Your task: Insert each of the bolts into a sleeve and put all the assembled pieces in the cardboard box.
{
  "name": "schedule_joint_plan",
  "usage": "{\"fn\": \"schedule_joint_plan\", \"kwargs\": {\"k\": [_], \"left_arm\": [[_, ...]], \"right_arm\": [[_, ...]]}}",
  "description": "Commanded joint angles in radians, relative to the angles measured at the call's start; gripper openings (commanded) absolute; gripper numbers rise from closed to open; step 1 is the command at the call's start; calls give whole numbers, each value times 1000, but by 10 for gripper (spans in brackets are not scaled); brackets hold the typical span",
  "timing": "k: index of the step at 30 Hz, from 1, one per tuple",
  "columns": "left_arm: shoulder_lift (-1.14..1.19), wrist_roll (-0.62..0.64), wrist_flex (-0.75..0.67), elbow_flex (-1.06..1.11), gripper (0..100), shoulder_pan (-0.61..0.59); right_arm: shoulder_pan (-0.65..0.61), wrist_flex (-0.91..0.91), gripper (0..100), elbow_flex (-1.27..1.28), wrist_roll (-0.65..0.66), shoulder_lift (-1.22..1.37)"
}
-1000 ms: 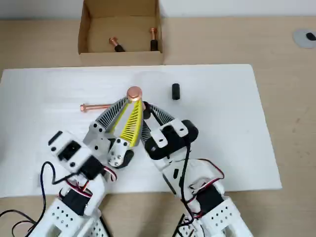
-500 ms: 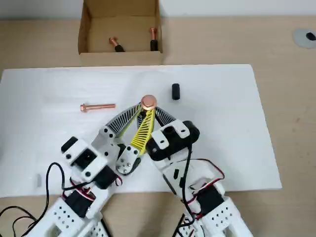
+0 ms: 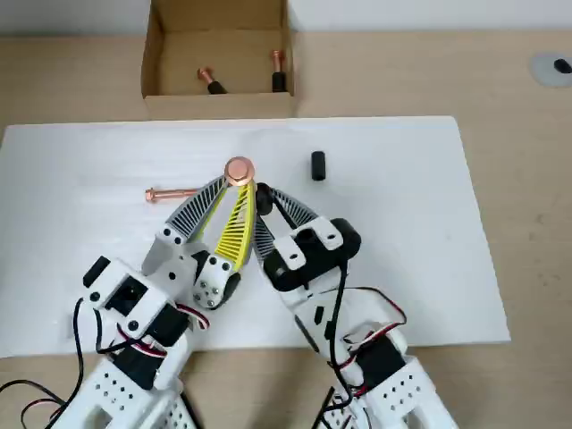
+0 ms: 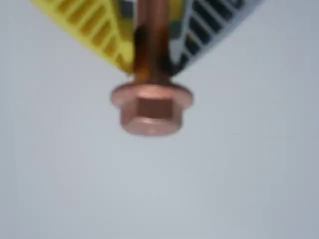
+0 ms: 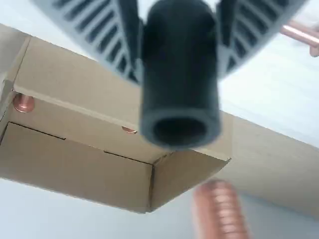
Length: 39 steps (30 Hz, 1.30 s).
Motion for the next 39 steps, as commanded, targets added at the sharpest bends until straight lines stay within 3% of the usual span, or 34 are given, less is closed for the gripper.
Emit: {"fn": "schedule_joint_plan", "kwargs": {"k": [1,39], "left_arm": [[5,0,-23,-32,7,-3],[5,54,32,-48,8,71]], "right_arm": [[4,-9,9,-2,-11,-13],[5,-43,9,-2,-11,-5]]}}
